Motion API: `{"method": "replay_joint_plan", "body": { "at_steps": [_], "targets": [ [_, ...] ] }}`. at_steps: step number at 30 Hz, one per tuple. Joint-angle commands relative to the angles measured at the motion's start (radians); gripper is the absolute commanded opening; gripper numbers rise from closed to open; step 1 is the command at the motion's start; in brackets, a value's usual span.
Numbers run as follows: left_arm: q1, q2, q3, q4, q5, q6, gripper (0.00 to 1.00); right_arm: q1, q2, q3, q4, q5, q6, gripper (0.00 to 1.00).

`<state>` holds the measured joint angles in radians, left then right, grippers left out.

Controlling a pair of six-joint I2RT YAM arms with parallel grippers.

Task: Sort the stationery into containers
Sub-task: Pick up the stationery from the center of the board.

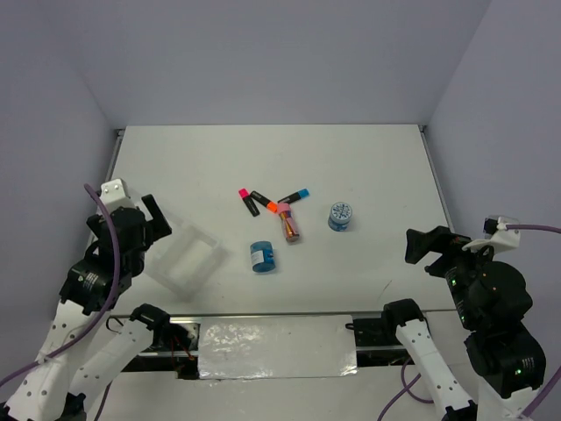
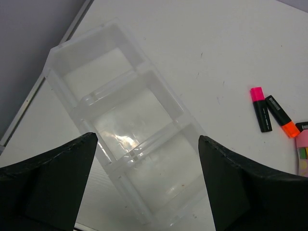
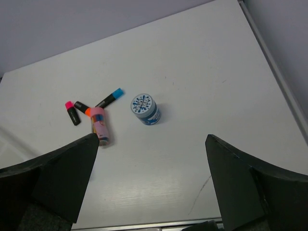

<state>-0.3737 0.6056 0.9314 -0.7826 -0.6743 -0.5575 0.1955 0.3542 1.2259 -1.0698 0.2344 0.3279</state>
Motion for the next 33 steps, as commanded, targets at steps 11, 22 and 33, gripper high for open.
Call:
{"method": "replay_joint_plan", "body": {
  "at_steps": [11,22,33],
  "targets": [
    [0.005,0.017,-0.006,0.132,0.186,0.067,0.99,-0.004,-0.027,-0.015,0.037,-0.027,0.003,1.00],
    [-0.371,0.695,0.327,0.275,0.289,0.028,0.99,-0.004,-0.026,-0.052,0.018,-0.066,0.008,1.00],
    [-0.550,1.462,0.992,0.405,0.493,0.252,0.99,-0.007,-0.023,-0.071,-0.031,-0.164,-0.003,1.00]
  ]
}}
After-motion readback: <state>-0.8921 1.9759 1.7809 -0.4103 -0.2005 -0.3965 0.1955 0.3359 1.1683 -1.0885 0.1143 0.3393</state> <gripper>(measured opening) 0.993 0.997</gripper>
